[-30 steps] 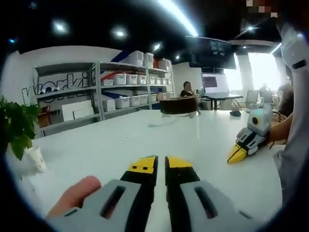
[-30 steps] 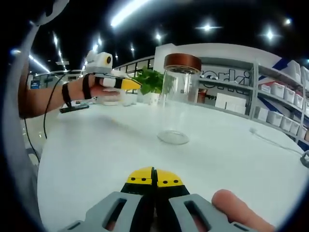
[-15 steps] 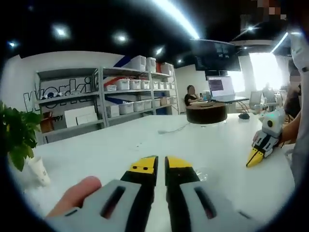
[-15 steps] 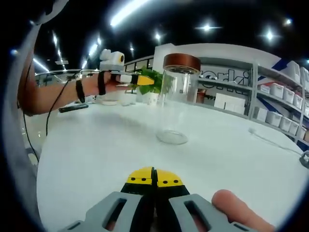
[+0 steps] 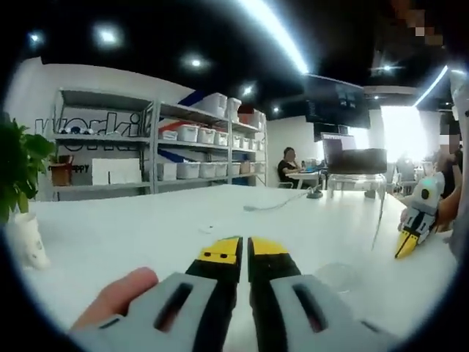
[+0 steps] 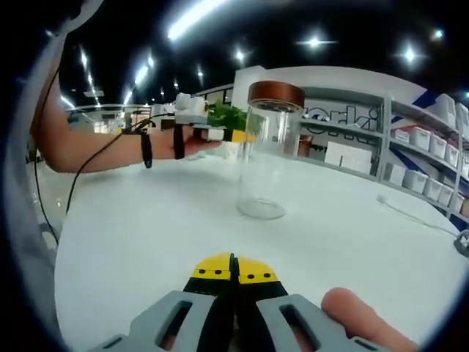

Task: Clamp the coffee can twist off the lid put the lid on the table pick up the lid cover the can tighten the lid

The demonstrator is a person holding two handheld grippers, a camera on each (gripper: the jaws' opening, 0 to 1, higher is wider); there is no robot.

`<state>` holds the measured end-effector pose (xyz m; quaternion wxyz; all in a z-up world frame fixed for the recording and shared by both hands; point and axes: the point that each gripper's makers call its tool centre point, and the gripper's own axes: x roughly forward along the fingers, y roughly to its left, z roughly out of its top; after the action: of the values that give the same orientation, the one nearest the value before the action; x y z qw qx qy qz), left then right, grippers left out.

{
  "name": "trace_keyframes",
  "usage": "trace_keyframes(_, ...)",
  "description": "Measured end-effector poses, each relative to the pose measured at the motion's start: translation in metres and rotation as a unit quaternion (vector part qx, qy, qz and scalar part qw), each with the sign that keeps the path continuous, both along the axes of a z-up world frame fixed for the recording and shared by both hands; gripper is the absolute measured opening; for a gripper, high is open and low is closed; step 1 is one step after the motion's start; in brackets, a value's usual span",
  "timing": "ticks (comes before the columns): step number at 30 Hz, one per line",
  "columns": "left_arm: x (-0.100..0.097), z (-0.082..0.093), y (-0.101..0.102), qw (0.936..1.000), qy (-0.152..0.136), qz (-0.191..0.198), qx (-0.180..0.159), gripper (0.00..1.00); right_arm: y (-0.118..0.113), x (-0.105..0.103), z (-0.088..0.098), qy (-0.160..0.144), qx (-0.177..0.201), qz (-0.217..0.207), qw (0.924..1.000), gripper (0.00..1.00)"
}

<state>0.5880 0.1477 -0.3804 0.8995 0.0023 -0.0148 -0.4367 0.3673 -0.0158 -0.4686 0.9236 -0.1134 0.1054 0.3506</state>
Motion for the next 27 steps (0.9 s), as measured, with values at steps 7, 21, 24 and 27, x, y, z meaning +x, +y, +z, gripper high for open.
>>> trace_keyframes(7, 0.022, -0.022, 0.001, 0.9998, 0.018, -0.012, 0.0, 0.0, 0.0, 0.0, 0.0, -0.001, -0.001, -0.001, 1.0, 0.0)
trace_keyframes(21, 0.026, -0.025, 0.002, 0.9994, 0.011, -0.024, -0.021, 0.0, -0.001, 0.002, -0.001, 0.0, -0.001, -0.007, 1.0, 0.0)
trace_keyframes(24, 0.027, -0.024, 0.007, 0.9993, 0.014, -0.02, -0.028, 0.0, -0.001, 0.002, -0.001, 0.0, -0.001, -0.007, 1.0, 0.0)
trace_keyframes(27, 0.028, -0.019, 0.014, 0.9991, 0.013, -0.012, -0.04, 0.0, 0.0, 0.003, -0.001, 0.0, -0.001, -0.008, 1.0, 0.0)
